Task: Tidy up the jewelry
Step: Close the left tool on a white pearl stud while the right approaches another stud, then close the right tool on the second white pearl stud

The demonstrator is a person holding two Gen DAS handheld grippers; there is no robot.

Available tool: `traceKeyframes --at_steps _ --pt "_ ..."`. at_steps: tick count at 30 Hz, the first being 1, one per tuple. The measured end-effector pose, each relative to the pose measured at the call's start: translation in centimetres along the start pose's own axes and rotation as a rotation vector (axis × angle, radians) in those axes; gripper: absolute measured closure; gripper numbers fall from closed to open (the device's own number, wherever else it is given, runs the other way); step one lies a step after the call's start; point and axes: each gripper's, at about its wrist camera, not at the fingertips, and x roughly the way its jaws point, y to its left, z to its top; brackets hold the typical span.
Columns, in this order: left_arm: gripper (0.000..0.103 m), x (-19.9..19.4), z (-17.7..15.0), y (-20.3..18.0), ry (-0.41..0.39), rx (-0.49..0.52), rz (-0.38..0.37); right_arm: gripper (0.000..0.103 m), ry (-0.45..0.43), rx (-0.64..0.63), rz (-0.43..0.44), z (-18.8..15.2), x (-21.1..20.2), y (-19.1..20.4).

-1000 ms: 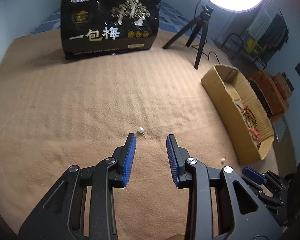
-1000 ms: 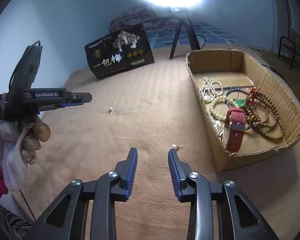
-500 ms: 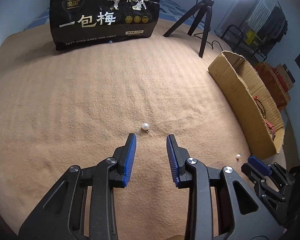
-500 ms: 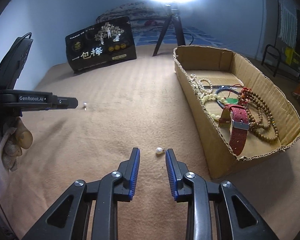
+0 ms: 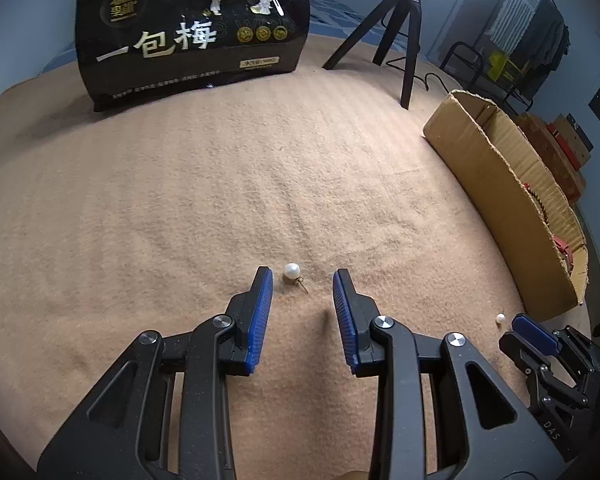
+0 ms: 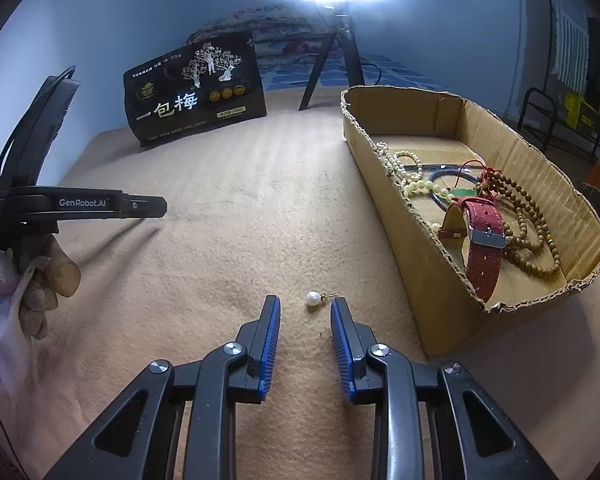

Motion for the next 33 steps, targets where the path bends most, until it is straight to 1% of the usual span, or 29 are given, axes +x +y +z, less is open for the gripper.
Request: traceKeyframes --at_steps 2,4,5,7,8,11,17,19,20,28,33 --pt "0.072 0.3 -0.1 -0.2 0.001 0.014 0.005 0.077 0.002 0.002 -0.006 0.0 0.0 -0.1" --pt "0.079 0.6 -0.2 -0.3 0.004 0.026 0.01 0.077 0.004 0.007 -0.012 0.0 0.1 -0.2" --pt "0.079 0.7 -0.2 -0.3 0.004 0.027 0.009 0.077 0.007 0.011 -0.015 0.0 0.2 -0.2" --pt "0.08 0.8 -0.1 -0.2 0.0 0.024 0.002 0.077 0.011 0.014 -0.019 0.1 0.4 -0.3" --pt "0.083 0.9 -0.1 -0.2 0.0 0.023 0.002 0.077 0.013 0.013 -0.021 0.1 0.5 -0.3" --pt "0.089 1.1 0.0 0.1 -0.002 0.018 -0.001 0.077 0.018 0.007 -0.026 0.3 0.9 -0.1" --pt "0.095 1.1 0.0 0.6 -0.005 0.005 -0.009 0.078 0.03 -0.018 -0.049 0.8 1.8 0.2" --pt "0.096 1.1 0.0 0.7 -0.006 0.004 -0.011 0.091 0.035 -0.022 -0.052 1.0 2.1 0.2" --pt "0.096 1.1 -0.1 0.7 -0.006 0.003 -0.011 0.093 0.039 -0.024 -0.047 1.0 2.2 0.2" --pt "0.096 0.4 -0.2 0.7 -0.01 0.004 0.0 0.095 0.03 -0.044 -0.021 1.0 1.7 0.5" --pt "0.096 -0.9 0.0 0.5 -0.023 0.002 0.01 0.095 0.014 -0.053 -0.001 1.3 0.7 0.9"
